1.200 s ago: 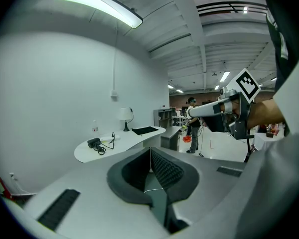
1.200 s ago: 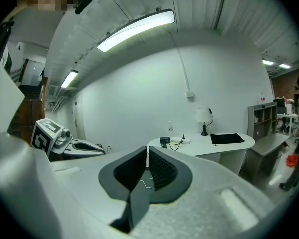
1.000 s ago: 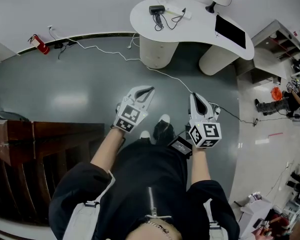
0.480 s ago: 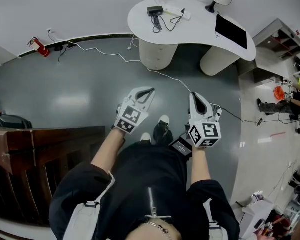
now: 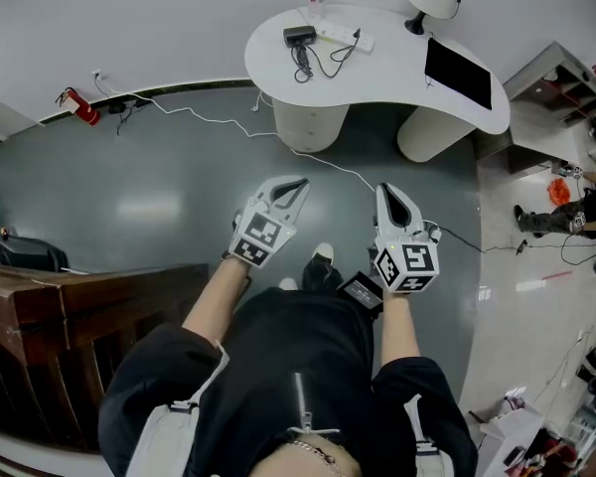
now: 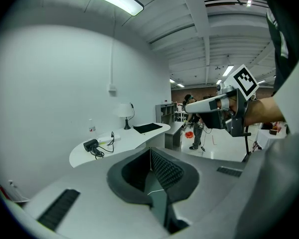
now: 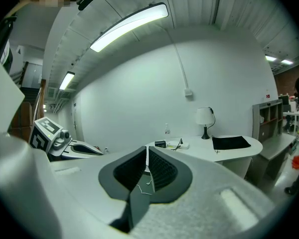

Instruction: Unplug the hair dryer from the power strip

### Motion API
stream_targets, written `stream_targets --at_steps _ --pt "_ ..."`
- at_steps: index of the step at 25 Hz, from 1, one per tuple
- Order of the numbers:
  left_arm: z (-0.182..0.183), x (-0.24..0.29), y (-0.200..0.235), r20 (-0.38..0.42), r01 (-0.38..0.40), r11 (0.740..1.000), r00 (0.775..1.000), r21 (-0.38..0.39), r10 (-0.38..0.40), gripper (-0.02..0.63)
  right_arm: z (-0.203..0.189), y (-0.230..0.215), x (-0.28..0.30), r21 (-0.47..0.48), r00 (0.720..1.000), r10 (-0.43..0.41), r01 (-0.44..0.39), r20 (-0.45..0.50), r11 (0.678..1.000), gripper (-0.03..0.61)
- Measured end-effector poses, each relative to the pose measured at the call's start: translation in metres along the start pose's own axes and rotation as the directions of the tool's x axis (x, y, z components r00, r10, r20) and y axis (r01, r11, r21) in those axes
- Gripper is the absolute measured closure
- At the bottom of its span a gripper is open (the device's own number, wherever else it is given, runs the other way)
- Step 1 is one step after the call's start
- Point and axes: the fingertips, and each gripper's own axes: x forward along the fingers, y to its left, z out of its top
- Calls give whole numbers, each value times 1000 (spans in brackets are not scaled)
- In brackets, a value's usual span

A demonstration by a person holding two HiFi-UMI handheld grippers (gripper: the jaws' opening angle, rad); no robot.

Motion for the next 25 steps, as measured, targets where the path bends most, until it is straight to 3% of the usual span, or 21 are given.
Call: stream_targets --at_steps 14,25 --pt "32 60 14 -5 -73 997 997 -28 73 600 21 -60 48 3 995 103 -103 0 995 568" --pt "38 98 16 -50 -100 995 994 -3 100 600 29 -93 69 5 989 150 -150 4 989 568"
